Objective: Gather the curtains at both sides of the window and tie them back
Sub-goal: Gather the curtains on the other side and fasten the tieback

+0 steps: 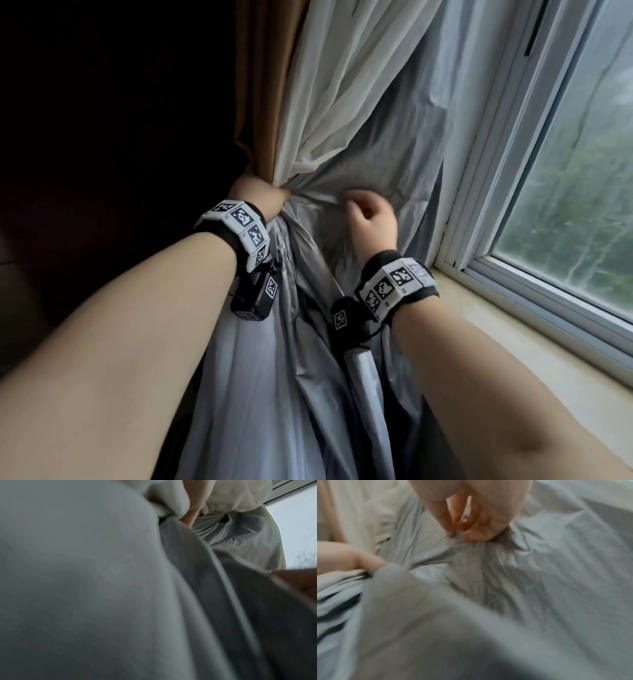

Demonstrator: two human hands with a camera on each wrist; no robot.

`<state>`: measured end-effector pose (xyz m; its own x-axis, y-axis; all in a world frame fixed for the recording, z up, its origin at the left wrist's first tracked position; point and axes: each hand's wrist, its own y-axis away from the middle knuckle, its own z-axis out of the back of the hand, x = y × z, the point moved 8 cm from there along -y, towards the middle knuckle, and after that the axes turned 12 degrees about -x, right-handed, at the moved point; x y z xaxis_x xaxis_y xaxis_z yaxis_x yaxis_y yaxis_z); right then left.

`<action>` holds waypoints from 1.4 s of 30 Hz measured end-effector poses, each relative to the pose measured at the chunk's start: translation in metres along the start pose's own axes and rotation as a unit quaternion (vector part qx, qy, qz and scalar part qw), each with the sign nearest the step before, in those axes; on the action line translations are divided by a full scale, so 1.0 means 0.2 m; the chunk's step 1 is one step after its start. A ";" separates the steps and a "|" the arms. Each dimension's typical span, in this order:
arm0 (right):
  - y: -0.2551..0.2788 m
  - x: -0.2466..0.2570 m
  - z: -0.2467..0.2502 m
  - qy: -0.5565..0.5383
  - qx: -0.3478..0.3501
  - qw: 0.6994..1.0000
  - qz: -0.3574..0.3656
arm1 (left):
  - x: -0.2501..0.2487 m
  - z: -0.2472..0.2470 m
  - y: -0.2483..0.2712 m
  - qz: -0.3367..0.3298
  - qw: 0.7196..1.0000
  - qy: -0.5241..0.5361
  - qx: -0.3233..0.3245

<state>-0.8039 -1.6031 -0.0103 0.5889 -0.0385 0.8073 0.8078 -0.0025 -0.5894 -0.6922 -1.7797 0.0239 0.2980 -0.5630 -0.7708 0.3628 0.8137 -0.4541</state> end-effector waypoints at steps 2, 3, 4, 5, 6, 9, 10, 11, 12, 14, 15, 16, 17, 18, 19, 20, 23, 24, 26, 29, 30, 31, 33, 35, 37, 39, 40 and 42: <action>-0.07 -0.12 0.12 0.079 -0.062 0.993 -0.067 | -0.01 -0.02 0.01 0.004 1.000 0.003 0.008; -0.08 -0.18 0.17 0.121 -0.064 0.984 -0.115 | -0.01 -0.03 0.02 0.007 1.000 0.006 0.012; -0.09 -0.25 0.21 0.149 -0.062 0.975 -0.155 | -0.01 -0.04 0.02 0.007 1.000 0.006 0.014; -0.09 -0.30 0.24 0.157 -0.065 0.969 -0.180 | -0.01 -0.06 0.03 0.008 1.000 0.005 0.016; -0.11 -0.35 0.26 0.141 -0.069 0.968 -0.194 | -0.02 -0.07 0.03 0.005 1.000 0.002 0.018; -0.16 -0.42 0.27 0.048 -0.058 0.973 -0.217 | -0.02 -0.11 0.04 0.007 0.999 0.003 0.034; -0.18 -0.42 0.27 0.050 -0.055 0.976 -0.204 | -0.02 -0.12 0.04 0.008 0.999 0.004 0.037; -0.19 -0.41 0.29 0.064 -0.063 0.980 -0.178 | -0.02 -0.12 0.03 0.008 0.999 0.007 0.039; -0.20 -0.38 0.30 0.062 -0.083 0.984 -0.145 | -0.02 -0.13 0.03 0.008 0.999 0.010 0.038; -0.18 -0.31 0.32 -0.002 -0.114 0.989 -0.090 | -0.02 -0.14 0.02 0.007 0.999 0.017 0.040; -0.15 -0.27 0.32 -0.032 -0.118 0.990 -0.064 | -0.01 -0.14 0.01 0.006 0.999 0.019 0.042; -0.12 -0.23 0.30 -0.040 -0.108 0.993 -0.032 | -0.01 -0.15 0.01 0.006 0.999 0.020 0.045; -0.07 -0.17 0.26 -0.033 -0.079 0.996 0.001 | 0.00 -0.16 0.00 0.008 0.998 0.022 0.050; -0.02 -0.11 0.20 -0.020 -0.036 0.998 0.042 | 0.00 -0.16 0.00 0.008 0.998 0.025 0.053; 0.03 -0.04 0.13 -0.011 0.014 0.997 0.075 | 0.00 -0.17 -0.01 0.009 0.998 0.029 0.056; 0.09 0.04 0.06 -0.003 0.066 0.992 0.103 | 0.00 -0.17 -0.02 0.009 0.998 0.031 0.057; 0.18 0.13 -0.12 0.068 0.175 0.974 0.130 | 0.01 -0.17 -0.03 0.005 0.997 0.035 0.063; 0.20 0.12 -0.16 0.109 0.203 0.965 0.122 | 0.01 -0.17 -0.04 0.001 0.997 0.029 0.065; 0.27 0.08 -0.22 0.160 0.253 0.948 0.109 | 0.03 -0.16 -0.05 -0.001 0.998 0.016 0.068; 0.36 0.07 -0.28 0.160 0.294 0.937 0.104 | 0.05 -0.16 -0.07 0.008 0.996 0.030 0.086; 0.38 0.09 -0.30 0.155 0.298 0.935 0.111 | 0.06 -0.16 -0.07 0.014 0.994 0.047 0.095; 0.38 0.12 -0.32 0.147 0.300 0.935 0.119 | 0.06 -0.16 -0.06 0.030 0.992 0.073 0.103; 0.39 0.17 -0.36 0.127 0.299 0.935 0.141 | 0.07 -0.16 -0.04 0.071 0.978 0.159 0.117; 0.39 0.20 -0.38 0.125 0.300 0.934 0.150 | 0.05 -0.15 -0.02 0.090 0.958 0.237 0.134; 0.40 0.18 -0.39 0.128 0.306 0.933 0.142 | 0.02 -0.17 -0.01 0.060 0.954 0.242 0.168; 0.39 0.17 -0.39 0.131 0.311 0.932 0.129 | 0.02 -0.17 -0.02 0.029 0.971 0.162 0.174; 0.39 0.17 -0.38 0.137 0.321 0.929 0.126 | 0.04 -0.16 -0.04 0.013 0.983 0.108 0.147; 0.37 0.16 -0.36 0.166 0.354 0.911 0.136 | 0.04 -0.13 -0.07 0.006 0.993 0.055 0.103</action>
<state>-0.7266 -1.6768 -0.0299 0.8239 -0.2413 0.5128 0.5168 0.6914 -0.5049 -0.7167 -1.7919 0.0120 0.2098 -0.5250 -0.8248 0.5359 0.7673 -0.3522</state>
